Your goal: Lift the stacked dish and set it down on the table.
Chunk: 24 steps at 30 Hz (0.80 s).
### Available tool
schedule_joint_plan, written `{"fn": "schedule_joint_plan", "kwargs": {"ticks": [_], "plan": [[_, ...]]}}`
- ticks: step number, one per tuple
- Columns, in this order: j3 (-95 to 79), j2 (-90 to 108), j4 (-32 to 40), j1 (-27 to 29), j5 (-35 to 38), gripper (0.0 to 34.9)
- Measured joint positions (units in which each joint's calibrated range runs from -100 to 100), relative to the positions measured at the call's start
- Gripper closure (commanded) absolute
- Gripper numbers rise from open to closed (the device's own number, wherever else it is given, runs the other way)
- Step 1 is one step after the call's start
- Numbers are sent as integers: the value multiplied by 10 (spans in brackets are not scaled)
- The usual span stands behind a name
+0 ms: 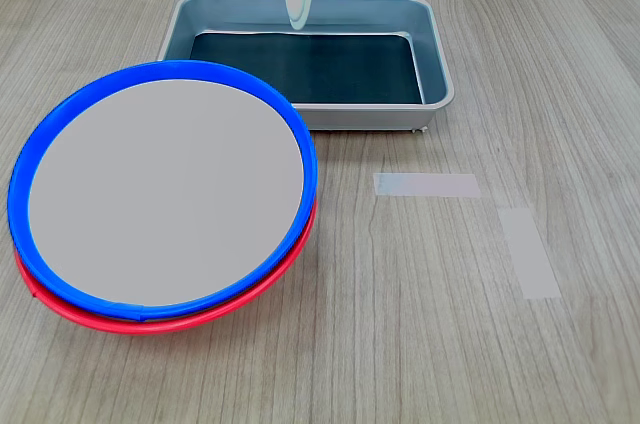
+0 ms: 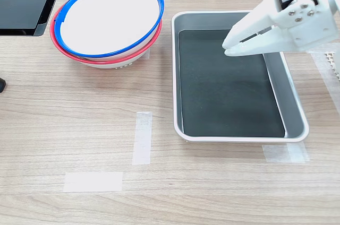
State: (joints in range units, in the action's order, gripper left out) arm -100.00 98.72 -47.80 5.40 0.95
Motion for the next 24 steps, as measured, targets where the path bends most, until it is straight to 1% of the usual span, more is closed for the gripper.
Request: {"fn": "schedule_joint_plan", "kwargs": {"ticks": [4, 7, 9, 11, 13, 14, 16, 17, 19, 21, 24], "plan": [[0, 0, 0, -2, 1, 347], [0, -1, 2, -19, 3, 347], [0, -6, 26, -16, 12, 343], [8, -49, 53, -14, 22, 296], [51, -112, 86, 1, 32, 278], [69, -135, 94, 4, 34, 254], [121, -211, 103, 6, 39, 224], [158, -251, 100, 9, 41, 218], [211, -306, 94, 16, 43, 196], [318, -419, 61, 19, 45, 173], [394, -500, 33, 31, 45, 167]]}}
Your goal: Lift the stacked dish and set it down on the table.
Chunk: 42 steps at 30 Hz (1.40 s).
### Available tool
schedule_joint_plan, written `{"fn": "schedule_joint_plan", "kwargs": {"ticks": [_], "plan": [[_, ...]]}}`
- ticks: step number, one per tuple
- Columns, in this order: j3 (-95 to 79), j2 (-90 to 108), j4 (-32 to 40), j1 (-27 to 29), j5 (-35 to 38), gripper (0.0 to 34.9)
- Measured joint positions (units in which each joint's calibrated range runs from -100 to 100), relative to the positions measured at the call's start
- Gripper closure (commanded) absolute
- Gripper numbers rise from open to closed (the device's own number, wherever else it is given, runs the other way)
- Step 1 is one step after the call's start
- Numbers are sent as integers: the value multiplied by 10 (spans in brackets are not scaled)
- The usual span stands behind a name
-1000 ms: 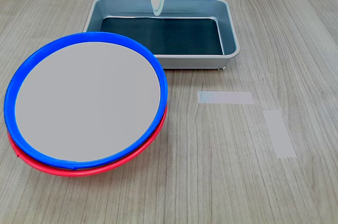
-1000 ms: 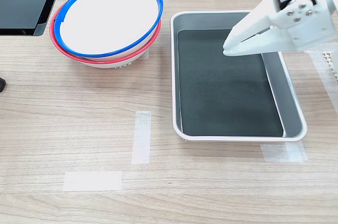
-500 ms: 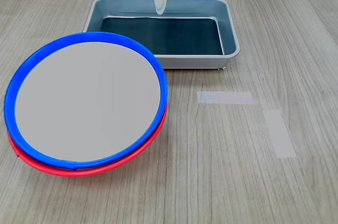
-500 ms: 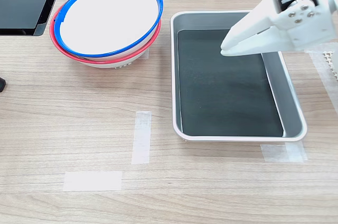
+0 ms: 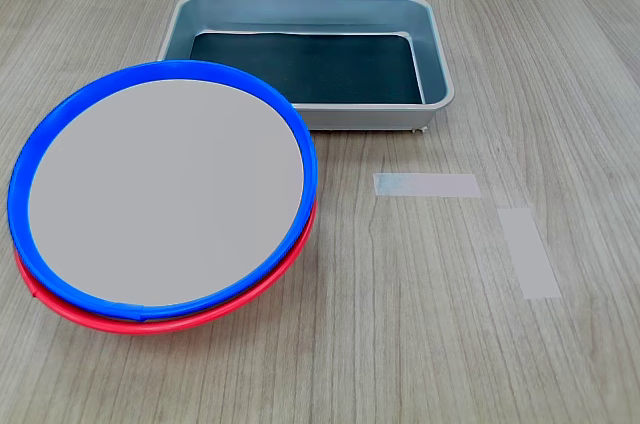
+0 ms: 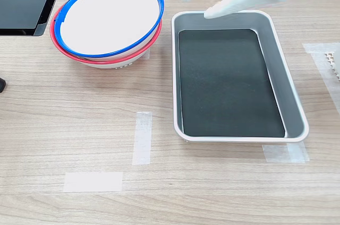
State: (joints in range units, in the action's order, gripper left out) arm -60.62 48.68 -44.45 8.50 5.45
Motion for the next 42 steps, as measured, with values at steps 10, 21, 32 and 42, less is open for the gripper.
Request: {"fn": "schedule_joint_plan", "kwargs": {"ticks": [10, 21, 32, 42], "plan": [[235, -333, 2, 38, 20, 161], [319, -466, 38, 53, 30, 347], [359, -453, 2, 51, 31, 348], [317, -399, 24, 53, 35, 348]]}}
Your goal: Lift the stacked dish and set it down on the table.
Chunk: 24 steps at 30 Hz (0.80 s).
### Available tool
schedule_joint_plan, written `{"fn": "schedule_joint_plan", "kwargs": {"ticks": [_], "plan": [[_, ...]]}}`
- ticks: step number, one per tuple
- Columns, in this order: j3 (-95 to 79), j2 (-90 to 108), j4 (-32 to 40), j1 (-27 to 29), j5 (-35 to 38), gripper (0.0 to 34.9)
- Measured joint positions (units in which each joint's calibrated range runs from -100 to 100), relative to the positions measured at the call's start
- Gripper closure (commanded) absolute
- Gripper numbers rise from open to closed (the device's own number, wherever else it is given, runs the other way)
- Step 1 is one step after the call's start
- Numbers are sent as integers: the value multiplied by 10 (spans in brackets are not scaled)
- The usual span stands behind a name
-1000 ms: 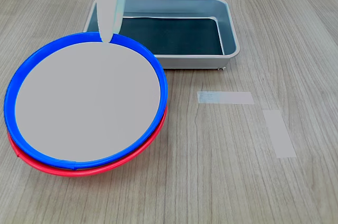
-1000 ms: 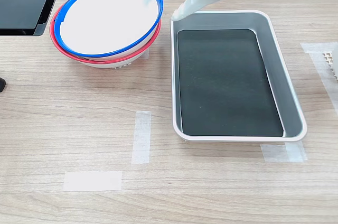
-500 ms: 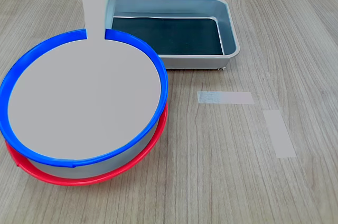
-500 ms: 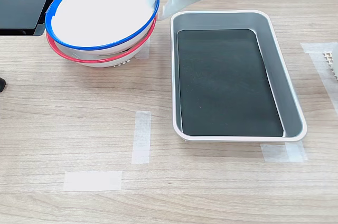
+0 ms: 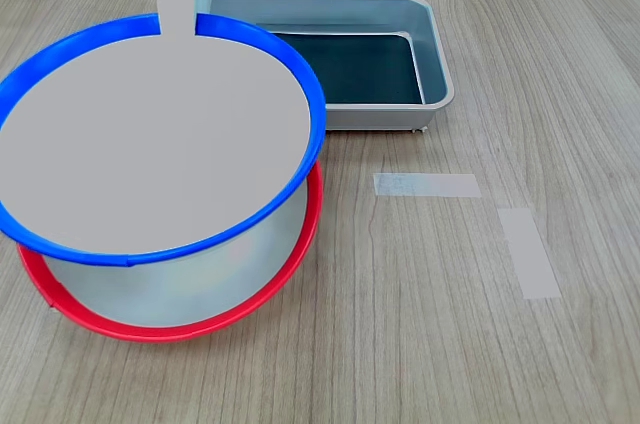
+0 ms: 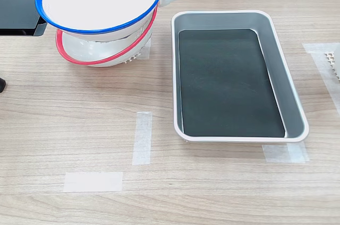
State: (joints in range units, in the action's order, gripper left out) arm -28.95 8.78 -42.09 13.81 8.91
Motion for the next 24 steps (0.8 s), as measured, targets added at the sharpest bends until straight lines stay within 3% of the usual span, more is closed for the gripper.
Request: {"fn": "schedule_joint_plan", "kwargs": {"ticks": [12, 18, 24], "plan": [[-91, -43, 149, 4, 28, 346], [-106, -47, 164, 5, 39, 249], [-136, -25, 166, 15, 53, 250]]}}
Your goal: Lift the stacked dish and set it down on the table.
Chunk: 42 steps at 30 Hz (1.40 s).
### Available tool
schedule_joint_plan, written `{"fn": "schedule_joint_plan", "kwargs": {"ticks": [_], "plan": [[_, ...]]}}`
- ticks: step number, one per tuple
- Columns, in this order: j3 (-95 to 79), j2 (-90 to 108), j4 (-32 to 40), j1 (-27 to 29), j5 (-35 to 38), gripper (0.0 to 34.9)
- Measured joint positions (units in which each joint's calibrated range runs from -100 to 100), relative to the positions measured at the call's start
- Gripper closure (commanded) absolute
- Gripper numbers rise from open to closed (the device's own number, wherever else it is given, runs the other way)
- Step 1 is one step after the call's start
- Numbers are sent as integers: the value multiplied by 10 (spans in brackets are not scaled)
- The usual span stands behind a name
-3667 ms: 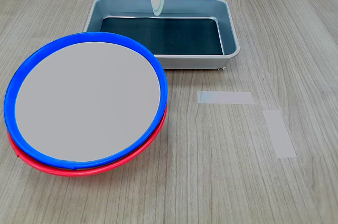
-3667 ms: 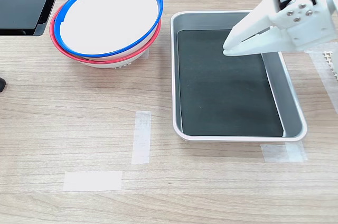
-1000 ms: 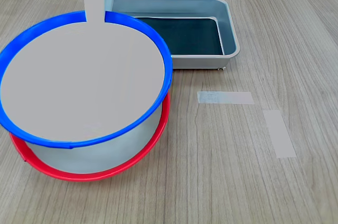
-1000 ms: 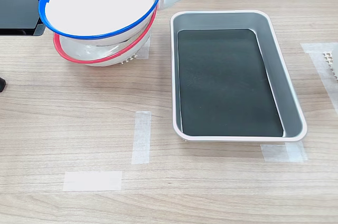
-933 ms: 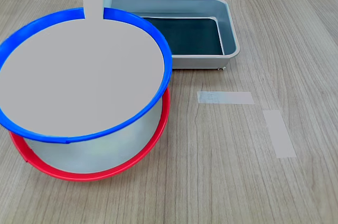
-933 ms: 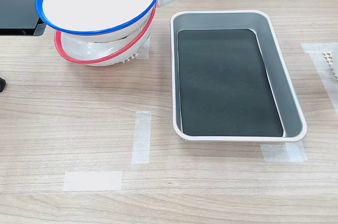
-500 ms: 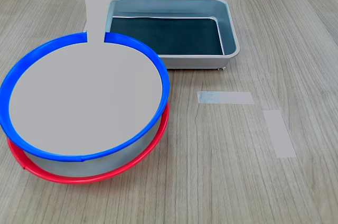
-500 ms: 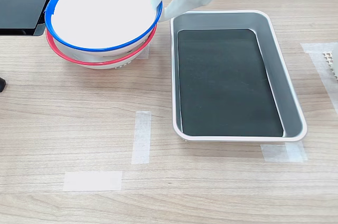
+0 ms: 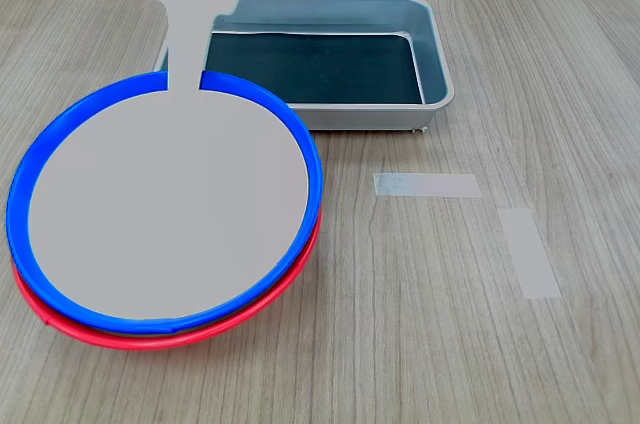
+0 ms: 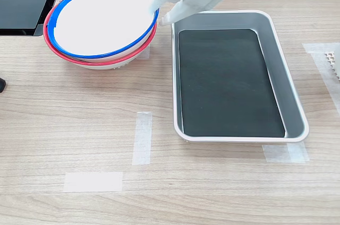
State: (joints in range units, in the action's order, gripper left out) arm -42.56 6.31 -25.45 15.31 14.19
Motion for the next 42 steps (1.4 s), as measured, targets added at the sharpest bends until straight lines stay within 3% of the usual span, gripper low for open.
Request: {"fn": "schedule_joint_plan", "kwargs": {"ticks": [14, 18, 21, 42], "plan": [[3, 52, -58, 12, 10, 266], [16, 52, -42, 10, 7, 290], [19, 52, -28, 4, 6, 346], [32, 54, 45, -12, -8, 349]]}}
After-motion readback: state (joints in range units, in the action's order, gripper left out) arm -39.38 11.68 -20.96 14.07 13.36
